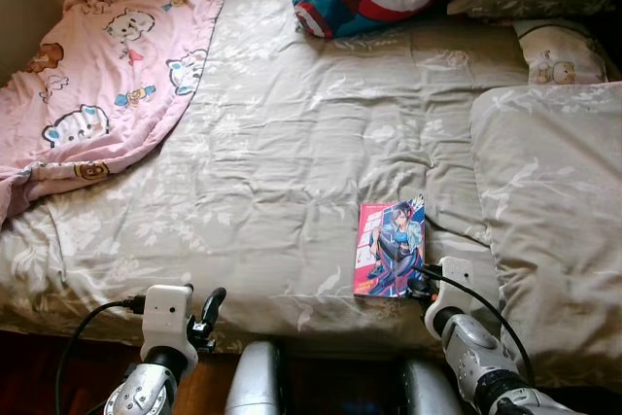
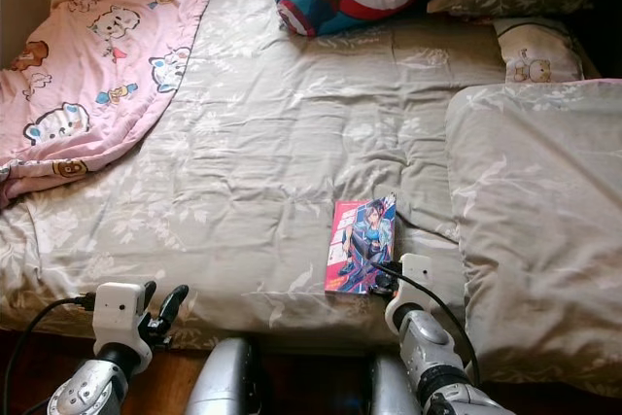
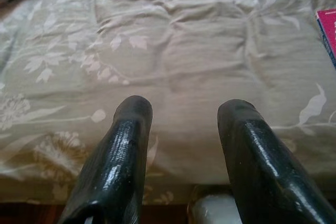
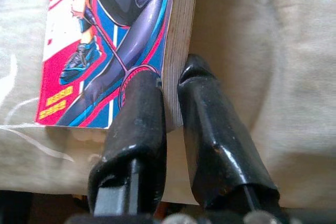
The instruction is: Clean up the room
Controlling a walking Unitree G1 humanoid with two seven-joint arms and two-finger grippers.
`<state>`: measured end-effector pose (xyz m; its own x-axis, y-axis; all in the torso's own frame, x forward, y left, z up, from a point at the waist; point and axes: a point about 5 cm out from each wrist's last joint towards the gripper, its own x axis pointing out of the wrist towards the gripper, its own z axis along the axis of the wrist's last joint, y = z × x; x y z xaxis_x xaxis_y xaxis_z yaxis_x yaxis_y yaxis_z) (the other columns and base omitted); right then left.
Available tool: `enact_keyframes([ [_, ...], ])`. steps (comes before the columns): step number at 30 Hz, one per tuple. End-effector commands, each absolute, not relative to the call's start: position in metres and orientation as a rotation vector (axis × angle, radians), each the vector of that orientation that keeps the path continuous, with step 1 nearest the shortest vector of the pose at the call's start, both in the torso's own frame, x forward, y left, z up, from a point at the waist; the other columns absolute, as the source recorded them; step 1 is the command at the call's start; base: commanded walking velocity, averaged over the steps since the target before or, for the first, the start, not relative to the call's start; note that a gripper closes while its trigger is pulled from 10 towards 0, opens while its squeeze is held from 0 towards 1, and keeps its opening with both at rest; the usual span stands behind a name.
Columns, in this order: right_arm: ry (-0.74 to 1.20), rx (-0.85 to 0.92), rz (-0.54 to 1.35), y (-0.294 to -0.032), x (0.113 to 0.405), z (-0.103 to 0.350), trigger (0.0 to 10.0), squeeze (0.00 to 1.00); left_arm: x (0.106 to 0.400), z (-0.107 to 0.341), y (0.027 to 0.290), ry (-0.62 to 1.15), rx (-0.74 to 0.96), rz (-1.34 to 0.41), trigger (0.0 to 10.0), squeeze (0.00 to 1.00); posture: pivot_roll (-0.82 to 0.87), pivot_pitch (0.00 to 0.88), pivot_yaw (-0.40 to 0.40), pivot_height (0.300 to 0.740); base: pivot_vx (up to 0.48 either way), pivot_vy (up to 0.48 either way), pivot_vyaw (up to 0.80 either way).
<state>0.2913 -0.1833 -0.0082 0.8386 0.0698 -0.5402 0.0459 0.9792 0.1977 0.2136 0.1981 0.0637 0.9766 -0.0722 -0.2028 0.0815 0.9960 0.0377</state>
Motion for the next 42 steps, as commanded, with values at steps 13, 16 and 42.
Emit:
enact_keyframes([
  [13, 0.67, 0.274, -0.098, -0.188, 0.269, -0.029, 10.0, 0.0, 0.209, 0.062, 0.205, 0.238, 0.067, -0.076, 10.0, 0.0, 0.18, 0.252, 0.145, 0.641, 0.0, 0.0, 0.0],
  [16, 0.671, 0.272, -0.099, -0.187, 0.269, -0.029, 10.0, 0.0, 0.209, 0.062, 0.205, 0.237, 0.067, -0.075, 10.0, 0.0, 0.18, 0.25, 0.146, 0.641, 0.0, 0.0, 0.0],
  [42, 0.643, 0.246, -0.178, -0.201, 0.273, -0.024, 10.0, 0.26, 0.211, 0.063, 0.205, 0.235, 0.07, -0.076, 10.0, 0.0, 0.18, 0.261, 0.149, 0.641, 0.0, 0.0, 0.0],
])
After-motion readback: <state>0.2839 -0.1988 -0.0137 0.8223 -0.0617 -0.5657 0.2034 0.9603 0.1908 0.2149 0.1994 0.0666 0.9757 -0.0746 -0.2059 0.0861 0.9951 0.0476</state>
